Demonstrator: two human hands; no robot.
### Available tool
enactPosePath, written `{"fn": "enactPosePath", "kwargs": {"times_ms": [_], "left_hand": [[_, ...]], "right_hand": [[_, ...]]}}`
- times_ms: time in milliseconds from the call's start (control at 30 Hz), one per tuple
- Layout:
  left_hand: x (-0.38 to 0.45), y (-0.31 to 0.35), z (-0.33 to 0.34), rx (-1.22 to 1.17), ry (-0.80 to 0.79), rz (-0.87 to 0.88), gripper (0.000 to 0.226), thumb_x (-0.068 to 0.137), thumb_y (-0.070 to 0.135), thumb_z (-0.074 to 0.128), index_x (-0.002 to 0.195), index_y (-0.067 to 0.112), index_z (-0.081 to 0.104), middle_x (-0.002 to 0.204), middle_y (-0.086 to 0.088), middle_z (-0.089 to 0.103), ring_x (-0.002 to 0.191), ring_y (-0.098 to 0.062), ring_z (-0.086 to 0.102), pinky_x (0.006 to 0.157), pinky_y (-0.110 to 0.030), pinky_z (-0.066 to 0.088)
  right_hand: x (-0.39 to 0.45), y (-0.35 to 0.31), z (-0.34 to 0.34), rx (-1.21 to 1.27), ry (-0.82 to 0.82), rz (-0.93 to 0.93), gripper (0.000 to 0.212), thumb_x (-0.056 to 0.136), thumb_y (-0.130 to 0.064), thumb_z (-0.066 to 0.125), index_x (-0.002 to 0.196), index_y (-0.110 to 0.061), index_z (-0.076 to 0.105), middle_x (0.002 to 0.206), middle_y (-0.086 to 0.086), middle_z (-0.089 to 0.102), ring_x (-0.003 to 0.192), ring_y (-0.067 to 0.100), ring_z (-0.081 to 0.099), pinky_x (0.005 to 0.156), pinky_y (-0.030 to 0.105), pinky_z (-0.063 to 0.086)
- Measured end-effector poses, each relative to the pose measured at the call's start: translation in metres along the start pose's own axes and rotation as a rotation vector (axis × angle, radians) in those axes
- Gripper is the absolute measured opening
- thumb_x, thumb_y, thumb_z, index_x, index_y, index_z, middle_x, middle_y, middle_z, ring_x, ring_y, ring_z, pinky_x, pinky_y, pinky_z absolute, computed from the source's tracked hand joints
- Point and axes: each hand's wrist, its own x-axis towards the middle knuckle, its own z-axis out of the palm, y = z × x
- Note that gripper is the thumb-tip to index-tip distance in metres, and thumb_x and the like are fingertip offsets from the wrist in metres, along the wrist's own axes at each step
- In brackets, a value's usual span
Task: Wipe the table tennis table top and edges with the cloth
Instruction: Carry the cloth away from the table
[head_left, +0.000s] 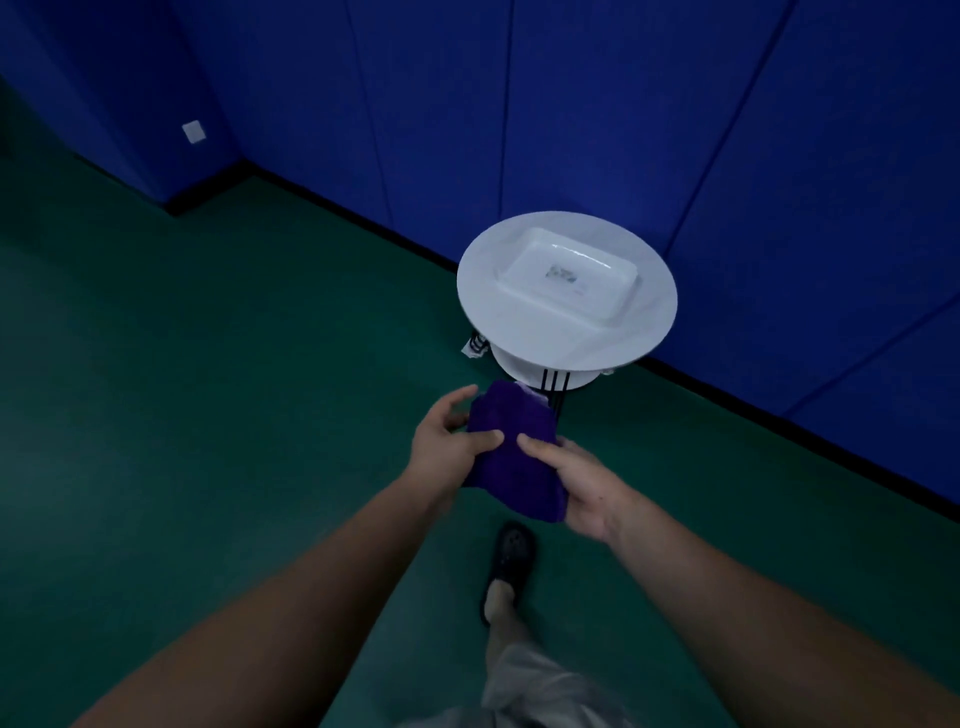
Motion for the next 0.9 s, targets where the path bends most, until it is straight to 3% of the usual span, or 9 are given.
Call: {"fn": "enactPosePath", "kwargs": {"times_ms": [133, 267, 400, 533, 633, 733, 900], "left_hand": [[0.093, 0.034, 0.019, 0.073, 0.090, 0.009, 0.051, 0.076, -0.009, 0.073, 0.106, 0.032, 0.066, 0.114, -0.009, 0.069, 0.100, -0.029, 0.069, 0.079, -0.043, 0.060], [0.176, 0.070, 0.042, 0.123, 0.049, -0.065, 0.044, 0.074, -0.008, 0.077, 0.104, 0.024, 0.070, 0.112, -0.004, 0.071, 0.099, -0.025, 0.070, 0.083, -0.039, 0.060], [0.241, 0.102, 0.066, 0.125, 0.013, -0.126, 0.040, 0.075, -0.010, 0.076, 0.105, 0.016, 0.073, 0.109, -0.003, 0.072, 0.097, -0.023, 0.070, 0.079, -0.034, 0.059], [0.306, 0.121, 0.081, 0.192, -0.101, -0.146, 0.039, 0.074, -0.012, 0.076, 0.099, 0.018, 0.075, 0.108, -0.008, 0.072, 0.092, -0.021, 0.071, 0.074, -0.030, 0.058], [0.362, 0.129, 0.095, 0.293, -0.166, -0.120, 0.040, 0.075, -0.009, 0.077, 0.101, 0.021, 0.073, 0.108, -0.007, 0.071, 0.094, -0.021, 0.070, 0.079, -0.033, 0.059], [0.423, 0.136, 0.109, 0.372, -0.230, -0.096, 0.044, 0.075, -0.007, 0.078, 0.107, 0.023, 0.070, 0.104, -0.002, 0.070, 0.093, -0.018, 0.069, 0.079, -0.028, 0.059], [0.529, 0.128, 0.132, 0.500, -0.366, -0.092, 0.050, 0.076, -0.008, 0.076, 0.118, 0.017, 0.066, 0.111, -0.005, 0.068, 0.096, -0.019, 0.067, 0.084, -0.031, 0.058]], "right_hand": [[0.078, -0.068, -0.008, -0.044, 0.141, -0.147, 0.088, 0.072, 0.000, 0.084, 0.145, -0.025, 0.041, 0.120, 0.014, 0.069, 0.100, 0.032, 0.072, 0.079, 0.050, 0.061], [0.133, -0.131, -0.014, -0.206, 0.260, -0.325, 0.073, 0.083, -0.004, 0.079, 0.140, -0.037, 0.047, 0.114, 0.008, 0.065, 0.098, 0.025, 0.070, 0.076, 0.044, 0.062], [0.174, -0.182, -0.028, -0.387, 0.303, -0.332, 0.046, 0.100, -0.014, 0.059, 0.126, -0.052, 0.056, 0.116, 0.001, 0.059, 0.097, 0.023, 0.070, 0.076, 0.040, 0.063], [0.215, -0.219, -0.042, -0.423, 0.400, -0.362, 0.035, 0.102, -0.008, 0.053, 0.101, -0.038, 0.071, 0.111, -0.001, 0.065, 0.095, 0.029, 0.070, 0.083, 0.044, 0.060], [0.256, -0.244, -0.049, -0.423, 0.465, -0.371, 0.032, 0.101, -0.011, 0.056, 0.103, -0.038, 0.072, 0.123, 0.001, 0.065, 0.099, 0.018, 0.070, 0.087, 0.033, 0.060], [0.301, -0.266, -0.058, -0.396, 0.541, -0.374, 0.030, 0.100, -0.010, 0.058, 0.107, -0.036, 0.071, 0.126, 0.005, 0.064, 0.102, 0.017, 0.069, 0.087, 0.031, 0.059], [0.378, -0.295, -0.077, -0.364, 0.714, -0.342, 0.025, 0.100, -0.010, 0.059, 0.106, -0.032, 0.071, 0.128, 0.007, 0.062, 0.106, 0.027, 0.066, 0.091, 0.045, 0.058]]}}
